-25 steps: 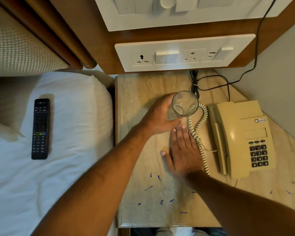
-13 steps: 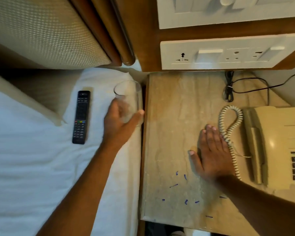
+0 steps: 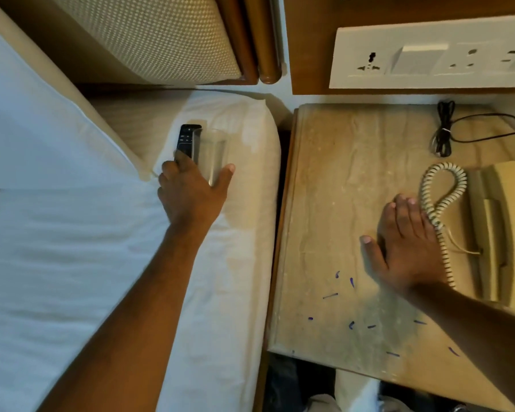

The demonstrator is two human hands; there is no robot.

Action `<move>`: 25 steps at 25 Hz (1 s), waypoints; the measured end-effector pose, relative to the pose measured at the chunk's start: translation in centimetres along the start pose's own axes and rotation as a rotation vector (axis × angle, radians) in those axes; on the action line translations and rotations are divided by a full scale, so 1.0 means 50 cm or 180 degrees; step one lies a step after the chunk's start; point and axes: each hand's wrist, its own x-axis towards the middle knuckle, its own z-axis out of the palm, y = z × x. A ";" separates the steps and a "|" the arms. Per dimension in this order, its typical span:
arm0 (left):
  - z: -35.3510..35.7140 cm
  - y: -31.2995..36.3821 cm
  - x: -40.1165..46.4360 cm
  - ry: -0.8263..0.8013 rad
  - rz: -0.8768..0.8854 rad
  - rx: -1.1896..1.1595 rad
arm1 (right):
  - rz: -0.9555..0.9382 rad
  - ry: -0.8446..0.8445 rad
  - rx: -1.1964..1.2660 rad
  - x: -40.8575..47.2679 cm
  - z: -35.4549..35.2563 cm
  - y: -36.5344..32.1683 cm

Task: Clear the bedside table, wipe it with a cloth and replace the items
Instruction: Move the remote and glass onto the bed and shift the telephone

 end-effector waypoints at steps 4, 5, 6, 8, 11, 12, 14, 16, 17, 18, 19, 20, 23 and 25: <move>-0.019 0.029 -0.099 0.0841 0.0389 -0.0240 | -0.0070 -0.0023 0.0218 -0.007 -0.032 -0.017; -0.010 0.039 -0.144 0.0897 0.0597 -0.0422 | -0.0079 -0.0051 0.0425 -0.011 -0.052 -0.023; 0.008 0.051 -0.192 0.0777 0.0737 -0.0624 | -0.0101 -0.0009 0.0765 -0.017 -0.075 -0.029; 0.060 0.103 -0.297 0.0047 0.0628 -0.1154 | -0.0164 0.0459 0.1457 -0.039 -0.126 -0.013; 0.143 0.228 -0.404 -0.1269 -0.0130 -0.1827 | 0.0194 0.1723 0.1417 -0.062 -0.208 0.087; 0.160 0.281 -0.419 -0.1576 -0.0301 -0.2066 | 0.0649 0.1883 0.1225 -0.063 -0.229 0.143; 0.186 0.396 -0.428 -0.1955 -0.0375 -0.2630 | 0.1911 0.1240 0.1047 -0.058 -0.262 0.282; 0.199 0.496 -0.413 -0.2066 -0.0156 -0.2650 | 0.2859 0.0067 0.1365 -0.053 -0.275 0.372; 0.202 0.536 -0.405 -0.2069 0.0004 -0.2540 | 0.2878 -0.0277 0.1476 -0.049 -0.272 0.393; 0.206 0.568 -0.397 -0.2085 0.0124 -0.2452 | 0.2714 -0.0439 0.1493 -0.043 -0.266 0.398; 0.208 0.595 -0.395 -0.2161 0.0118 -0.2425 | 0.2545 -0.0532 0.1475 -0.036 -0.262 0.392; 0.211 0.613 -0.394 -0.2258 0.0034 -0.2436 | 0.2435 -0.0547 0.1517 -0.028 -0.259 0.381; 0.185 0.591 -0.392 -0.2417 -0.0127 -0.2479 | 0.2525 -0.0564 0.2548 -0.035 -0.249 0.335; 0.146 0.527 -0.380 -0.2508 -0.0293 -0.2848 | 0.2559 -0.0470 0.3024 -0.052 -0.257 0.277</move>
